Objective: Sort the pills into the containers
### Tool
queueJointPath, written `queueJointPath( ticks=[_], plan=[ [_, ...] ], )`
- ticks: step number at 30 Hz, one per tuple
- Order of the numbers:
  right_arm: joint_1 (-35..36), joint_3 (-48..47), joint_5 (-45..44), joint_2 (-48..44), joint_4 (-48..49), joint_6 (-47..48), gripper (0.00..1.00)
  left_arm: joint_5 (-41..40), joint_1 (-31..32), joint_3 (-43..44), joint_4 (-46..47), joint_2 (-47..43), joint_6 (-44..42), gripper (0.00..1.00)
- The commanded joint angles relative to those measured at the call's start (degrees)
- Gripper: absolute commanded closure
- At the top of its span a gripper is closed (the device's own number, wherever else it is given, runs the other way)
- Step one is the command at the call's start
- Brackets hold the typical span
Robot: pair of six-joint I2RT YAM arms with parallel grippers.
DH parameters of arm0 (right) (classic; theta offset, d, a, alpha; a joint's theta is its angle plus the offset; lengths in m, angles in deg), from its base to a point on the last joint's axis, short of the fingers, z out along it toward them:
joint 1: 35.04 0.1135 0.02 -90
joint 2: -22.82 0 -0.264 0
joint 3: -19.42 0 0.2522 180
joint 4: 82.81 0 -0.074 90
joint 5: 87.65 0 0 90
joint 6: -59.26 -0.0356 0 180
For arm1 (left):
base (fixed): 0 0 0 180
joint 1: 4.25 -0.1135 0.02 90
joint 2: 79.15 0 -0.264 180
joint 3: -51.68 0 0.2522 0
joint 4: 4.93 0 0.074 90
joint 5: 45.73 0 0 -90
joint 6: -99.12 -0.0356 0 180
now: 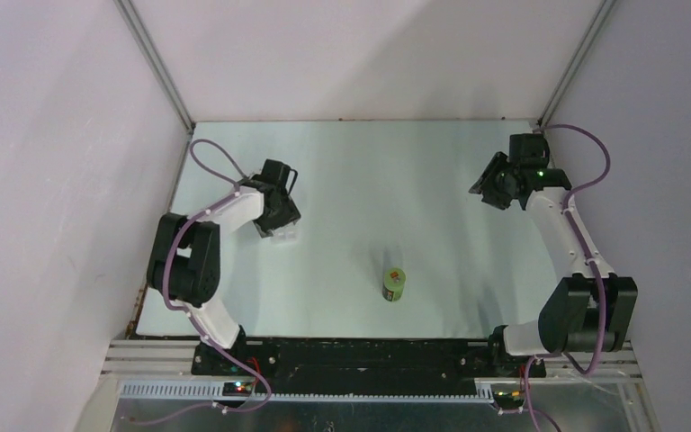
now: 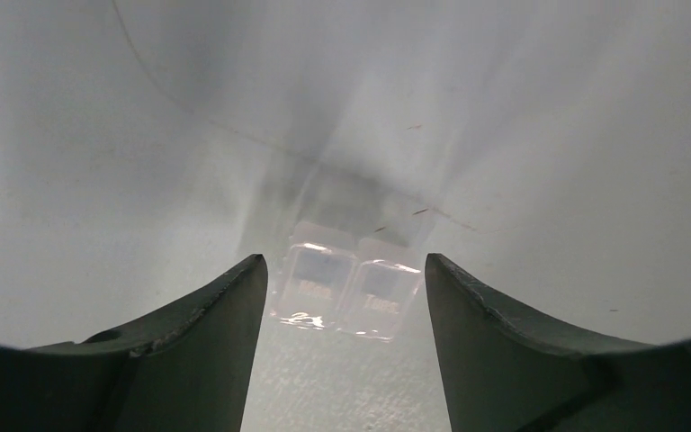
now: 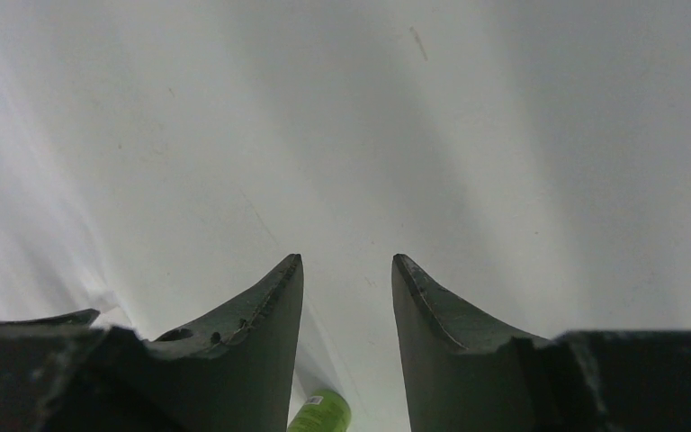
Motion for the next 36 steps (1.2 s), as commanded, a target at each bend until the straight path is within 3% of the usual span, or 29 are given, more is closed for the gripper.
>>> queueJointPath(
  ticks=[1,15,19,22,24,29,36],
  plan=[
    [3.46,-0.05,-1.05,1.16,0.91,-1.49,0.55,-1.11,0.14,-2.67,2.01,-0.58,1.11,0.3],
    [14.27,0.48,-3.26,2.24,3.16,-2.46,0.6,9.68,1.32,-11.99,11.98,-4.36,-3.18,0.46],
    [21.11,0.53,-1.28,4.56,7.33,0.63,0.62,11.23,1.71,-16.6,15.27,-8.79,-4.71,0.45],
    [27.47,0.41,2.18,7.63,12.66,3.73,0.62,9.42,0.58,-16.24,13.64,-11.31,-5.31,0.35],
    [31.19,-0.06,4.36,10.16,15.58,6.02,0.57,7.94,-0.92,-15.55,11.98,-13.49,-4.71,0.28],
    [39.53,-2.46,11.94,17.16,23.78,12.39,0.36,4.11,-6.38,-13.96,7.44,-19.41,-2.12,0.27],
    [50.71,-15.44,4.62,32.2,24.91,20.33,0.16,3.6,-11.82,-13.96,1.96,-29.73,-2.48,0.28]
  ],
)
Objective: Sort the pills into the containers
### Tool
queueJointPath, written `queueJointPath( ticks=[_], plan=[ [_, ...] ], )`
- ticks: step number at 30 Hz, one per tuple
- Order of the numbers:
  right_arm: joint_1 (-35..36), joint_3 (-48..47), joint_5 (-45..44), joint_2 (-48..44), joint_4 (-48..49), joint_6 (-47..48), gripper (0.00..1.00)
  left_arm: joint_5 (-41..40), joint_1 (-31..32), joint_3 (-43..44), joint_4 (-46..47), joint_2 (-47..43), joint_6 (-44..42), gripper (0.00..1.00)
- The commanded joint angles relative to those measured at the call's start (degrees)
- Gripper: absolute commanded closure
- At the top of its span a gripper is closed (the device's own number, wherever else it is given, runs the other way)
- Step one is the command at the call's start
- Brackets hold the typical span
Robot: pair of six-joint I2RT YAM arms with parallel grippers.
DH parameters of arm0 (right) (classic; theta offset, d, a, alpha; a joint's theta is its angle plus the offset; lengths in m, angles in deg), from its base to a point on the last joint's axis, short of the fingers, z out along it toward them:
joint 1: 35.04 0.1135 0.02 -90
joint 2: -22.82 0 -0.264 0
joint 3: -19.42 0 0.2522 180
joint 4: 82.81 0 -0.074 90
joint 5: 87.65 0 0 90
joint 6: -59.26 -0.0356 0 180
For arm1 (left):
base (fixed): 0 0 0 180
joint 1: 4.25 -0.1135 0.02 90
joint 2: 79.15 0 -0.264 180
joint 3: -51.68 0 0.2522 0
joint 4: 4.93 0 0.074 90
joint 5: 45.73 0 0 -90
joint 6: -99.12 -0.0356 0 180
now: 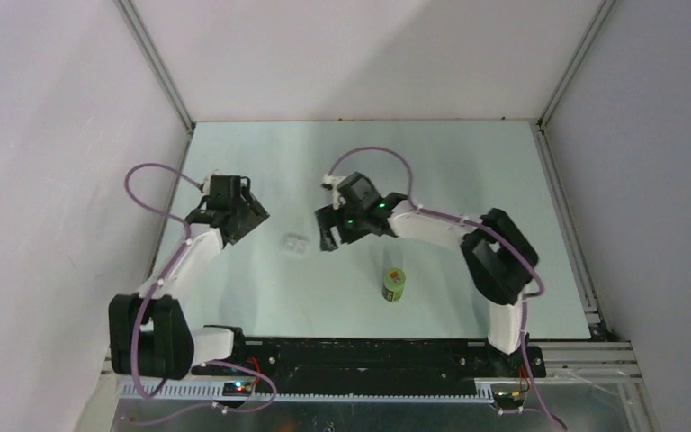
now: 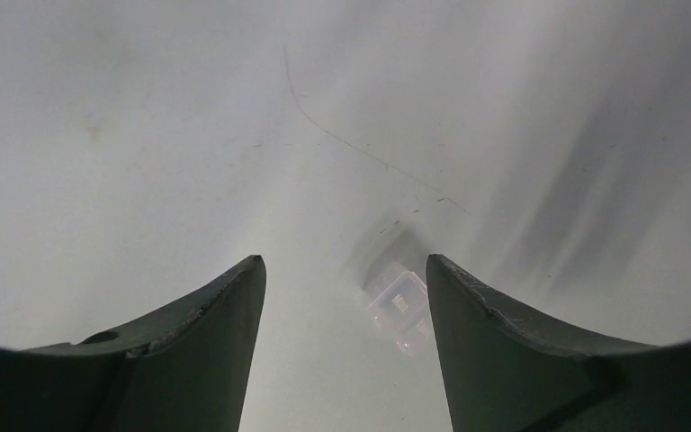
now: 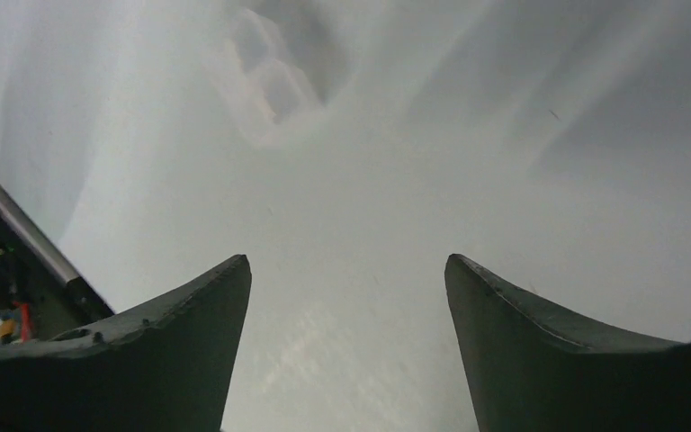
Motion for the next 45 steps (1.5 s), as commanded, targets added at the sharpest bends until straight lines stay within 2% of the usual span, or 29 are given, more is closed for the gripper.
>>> queueJointPath(
  ticks=[1,4,8,15,20,25,27,30,34,38,40,45],
  plan=[
    [5.47,-10.39,-4.73,7.49,2.32,7.97,0.13,-0.64,-2.8,1.84,-4.15,-6.56,0.44,0.28],
    [7.72,-16.57,-7.84,12.15,-0.28,11.65,0.11,2.85,-4.73,1.15,-5.11,-9.32,0.08,0.26],
    [8.67,-19.72,-7.62,16.39,-0.43,14.47,0.11,5.56,-7.7,-0.07,-6.3,-11.91,0.26,0.25],
    [9.9,-19.18,-9.26,19.6,2.76,19.93,0.21,7.99,-11.38,-1.72,-8.51,-14.9,0.4,0.24],
    [11.23,-19.06,-9.23,20.89,5.09,24.27,0.22,8.17,-12.09,-1.88,-9.41,-15.69,0.14,0.24],
    [11.99,-20.06,-9.31,23.08,4.04,26.65,0.27,8.07,-12.15,-1.94,-10.08,-16.25,0.58,0.24],
    [12.14,-19.6,-9.18,23.26,4.21,26.86,0.32,8.02,-12.21,-2.17,-10.16,-16.71,1.01,0.25],
    [12.28,-19.37,-8.62,23.28,4.21,26.61,0.52,8.09,-12.27,-2.4,-10.26,-16.99,1.2,0.25],
    [11.92,-19.43,-7.29,22.96,4.66,24.92,0.63,9.96,-12.18,-2.99,-9.9,-16.75,1.58,0.25],
    [9.87,-17.87,-5.38,21.07,5.33,21.88,0.67,14.81,-12.19,-4.87,-7.22,-16.67,3.38,0.25],
    [8.49,-15.66,-3.93,18.63,7.21,19.83,0.67,18.82,-12.21,-6.32,-2.93,-16.47,4.39,0.25],
    [4.58,-9.54,-0.4,8.94,10.69,13.02,0.67,28.33,-10.0,-9.7,6.54,-14.83,6.0,0.26]
  ],
)
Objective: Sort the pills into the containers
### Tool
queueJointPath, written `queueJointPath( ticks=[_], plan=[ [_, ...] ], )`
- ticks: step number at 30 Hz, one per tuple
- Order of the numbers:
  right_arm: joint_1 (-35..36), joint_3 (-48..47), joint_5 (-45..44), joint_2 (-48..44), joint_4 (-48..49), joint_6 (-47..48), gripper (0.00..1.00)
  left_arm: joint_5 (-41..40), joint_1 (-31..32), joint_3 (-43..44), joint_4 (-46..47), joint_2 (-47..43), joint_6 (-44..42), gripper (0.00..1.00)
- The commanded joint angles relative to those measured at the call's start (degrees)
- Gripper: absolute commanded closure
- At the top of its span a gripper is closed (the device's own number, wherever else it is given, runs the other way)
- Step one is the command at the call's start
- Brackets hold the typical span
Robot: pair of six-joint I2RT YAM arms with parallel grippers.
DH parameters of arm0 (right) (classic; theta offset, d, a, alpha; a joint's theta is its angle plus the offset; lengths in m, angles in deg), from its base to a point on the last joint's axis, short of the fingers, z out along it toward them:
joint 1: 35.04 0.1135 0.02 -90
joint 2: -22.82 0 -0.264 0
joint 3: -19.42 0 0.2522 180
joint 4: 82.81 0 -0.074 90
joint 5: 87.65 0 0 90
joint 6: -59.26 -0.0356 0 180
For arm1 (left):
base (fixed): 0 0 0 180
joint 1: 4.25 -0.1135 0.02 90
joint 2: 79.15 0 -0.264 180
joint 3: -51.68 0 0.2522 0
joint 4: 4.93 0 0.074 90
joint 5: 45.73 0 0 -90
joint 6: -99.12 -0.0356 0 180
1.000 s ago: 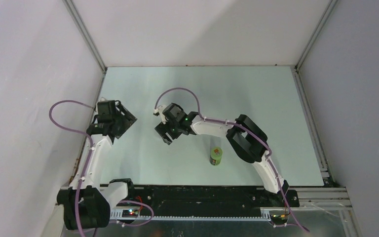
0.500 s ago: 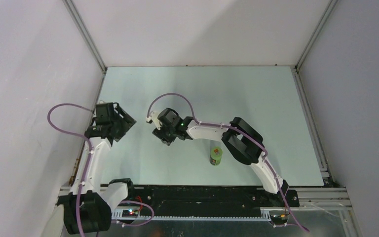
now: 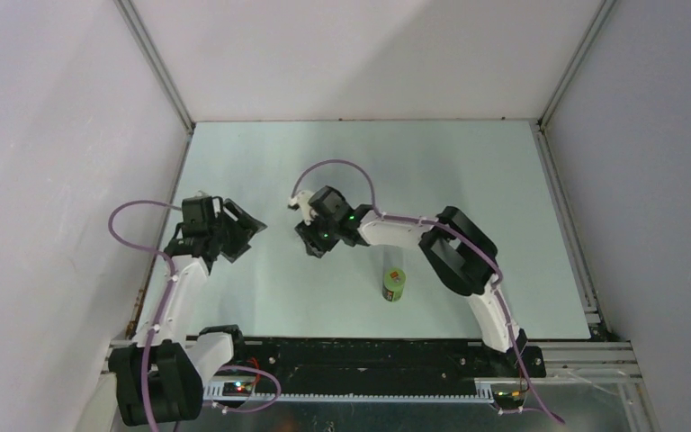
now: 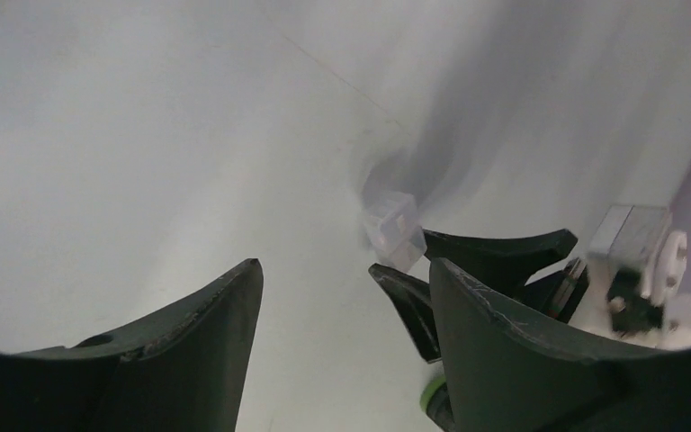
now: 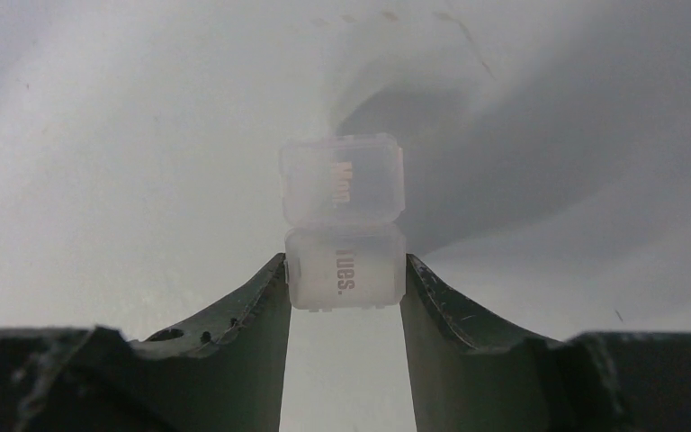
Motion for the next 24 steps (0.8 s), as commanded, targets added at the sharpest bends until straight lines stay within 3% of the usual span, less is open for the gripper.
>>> queueJointPath(
  ticks=[1,7,14,20,24],
  plan=[
    [-4.86,6.35,4.76,-12.1,4.61,-7.84,0.67,10.07,2.47,-1.2,12.05,1.27,2.43,0.25],
    [-8.36,14.76,5.93,-22.36,5.63,-13.12,0.67,10.84,14.34,1.04,21.87,4.42,5.51,0.21],
    [-9.03,20.87,5.3,-32.59,7.01,-17.45,0.65,13.03,20.59,0.76,39.55,6.75,16.21,0.17],
    [-9.38,21.55,5.74,-36.26,6.73,-19.85,0.65,11.75,23.22,2.88,40.0,7.18,15.19,0.15],
    [-9.81,21.54,7.25,-37.44,7.28,-21.54,0.64,12.68,25.43,3.35,40.67,8.24,15.08,0.23]
  ],
)
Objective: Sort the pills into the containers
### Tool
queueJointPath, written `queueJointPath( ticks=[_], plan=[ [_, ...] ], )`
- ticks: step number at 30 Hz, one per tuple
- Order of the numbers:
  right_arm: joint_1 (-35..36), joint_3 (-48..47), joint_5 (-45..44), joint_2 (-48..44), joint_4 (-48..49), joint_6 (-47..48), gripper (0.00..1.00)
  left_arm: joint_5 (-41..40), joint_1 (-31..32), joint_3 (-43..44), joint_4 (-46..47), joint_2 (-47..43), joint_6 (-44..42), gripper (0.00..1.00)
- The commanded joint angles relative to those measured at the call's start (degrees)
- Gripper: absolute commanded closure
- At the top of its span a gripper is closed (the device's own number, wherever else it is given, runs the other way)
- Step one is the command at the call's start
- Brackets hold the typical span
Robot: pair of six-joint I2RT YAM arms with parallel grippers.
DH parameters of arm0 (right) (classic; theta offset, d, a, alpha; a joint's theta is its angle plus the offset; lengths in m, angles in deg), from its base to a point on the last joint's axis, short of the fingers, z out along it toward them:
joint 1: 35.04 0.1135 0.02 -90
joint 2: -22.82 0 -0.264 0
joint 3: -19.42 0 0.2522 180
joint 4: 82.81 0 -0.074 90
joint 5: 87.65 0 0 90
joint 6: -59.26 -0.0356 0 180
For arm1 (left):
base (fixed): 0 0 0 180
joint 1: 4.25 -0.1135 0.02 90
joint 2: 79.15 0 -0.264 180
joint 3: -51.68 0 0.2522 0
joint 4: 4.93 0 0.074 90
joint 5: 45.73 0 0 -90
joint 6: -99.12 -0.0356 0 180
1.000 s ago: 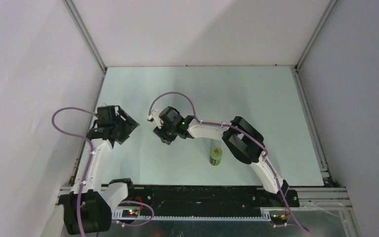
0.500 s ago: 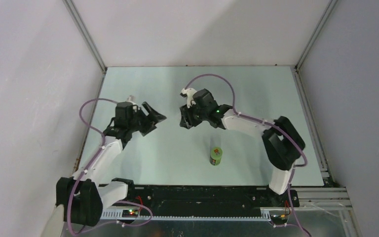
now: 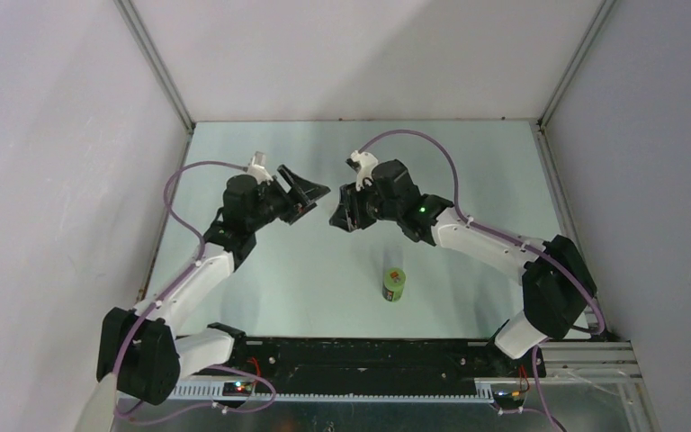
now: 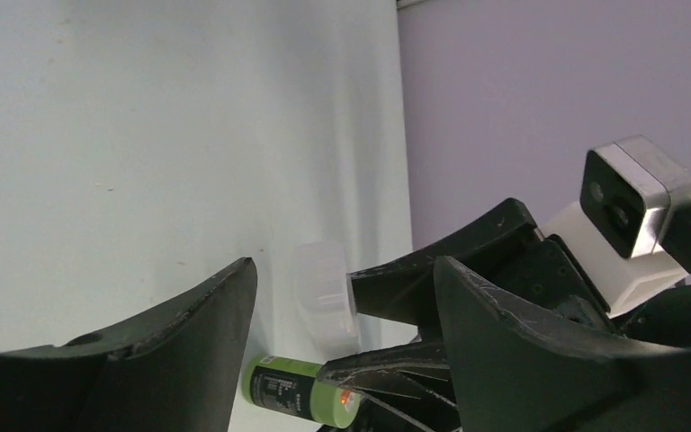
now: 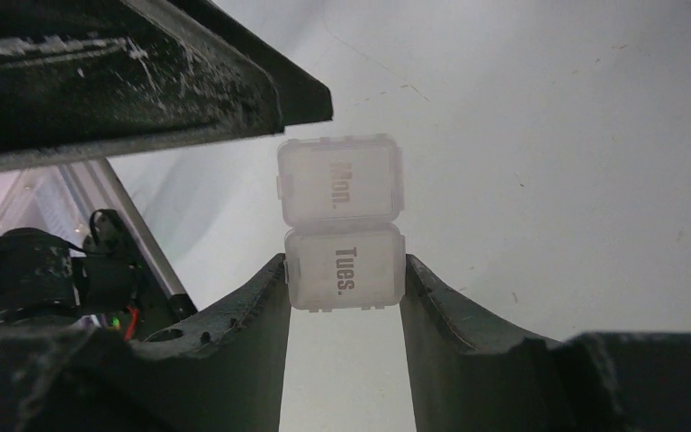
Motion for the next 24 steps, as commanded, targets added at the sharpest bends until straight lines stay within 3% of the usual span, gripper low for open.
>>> queueJointPath(
  ticks=[1,24],
  plan=[
    [-0.5,0.08,1.85,-3.27,2.46,-2.91,0.64,0.99,2.66,2.5,3.96,0.96,1.08,0.24],
    [-1.63,0.15,3.79,-2.59,2.42,-7.57,0.65,-3.32,4.89,0.61,0.99,2.41,7.02,0.61]
  ],
)
